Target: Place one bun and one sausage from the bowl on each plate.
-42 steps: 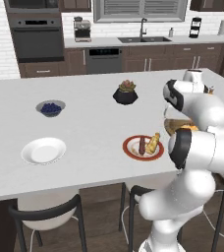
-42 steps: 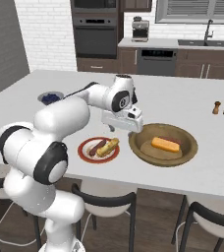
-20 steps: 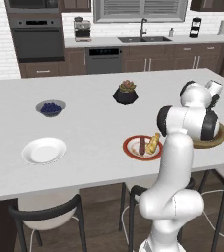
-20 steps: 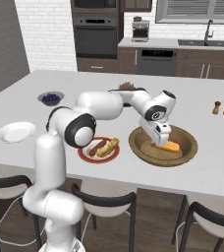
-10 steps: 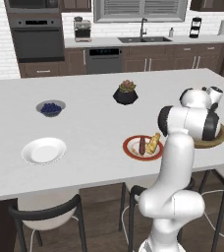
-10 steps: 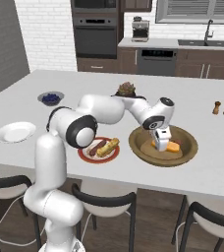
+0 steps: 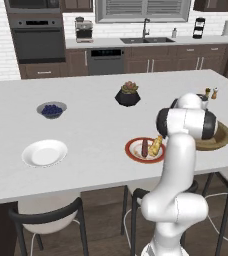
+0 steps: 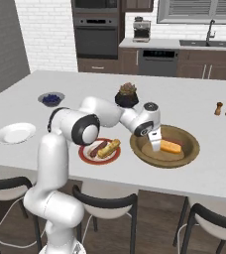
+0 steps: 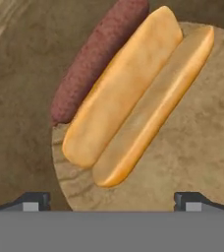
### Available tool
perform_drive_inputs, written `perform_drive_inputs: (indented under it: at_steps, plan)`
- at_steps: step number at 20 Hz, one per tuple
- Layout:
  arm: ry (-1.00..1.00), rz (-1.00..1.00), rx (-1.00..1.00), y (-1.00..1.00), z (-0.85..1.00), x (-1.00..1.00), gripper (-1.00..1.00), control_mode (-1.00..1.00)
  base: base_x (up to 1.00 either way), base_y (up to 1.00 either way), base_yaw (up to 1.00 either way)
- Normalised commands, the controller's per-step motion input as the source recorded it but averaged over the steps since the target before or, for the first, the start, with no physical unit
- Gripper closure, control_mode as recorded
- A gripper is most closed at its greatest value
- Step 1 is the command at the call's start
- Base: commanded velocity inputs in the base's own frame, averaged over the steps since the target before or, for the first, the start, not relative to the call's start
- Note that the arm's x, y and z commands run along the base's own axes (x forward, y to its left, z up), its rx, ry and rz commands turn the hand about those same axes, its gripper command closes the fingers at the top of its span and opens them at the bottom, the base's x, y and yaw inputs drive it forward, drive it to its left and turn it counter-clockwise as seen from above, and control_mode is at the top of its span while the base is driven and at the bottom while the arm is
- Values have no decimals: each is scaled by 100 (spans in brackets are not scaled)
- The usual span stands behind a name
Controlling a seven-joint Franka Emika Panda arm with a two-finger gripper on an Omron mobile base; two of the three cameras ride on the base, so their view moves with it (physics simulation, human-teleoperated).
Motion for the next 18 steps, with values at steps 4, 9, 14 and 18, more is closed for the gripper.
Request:
perform_drive_inputs:
  at_steps: [4,9,14,18]
  plan:
    - [12,-14,0,-25,-2,61,-100,-100,0,0,0]
    - [10,-13,0,-35,-8,16,-100,-100,0,0,0]
    - [5,-13,0,-46,-30,-6,-100,-100,0,0,0]
    - [0,-9,0,-43,-31,-22,-100,-100,0,0,0]
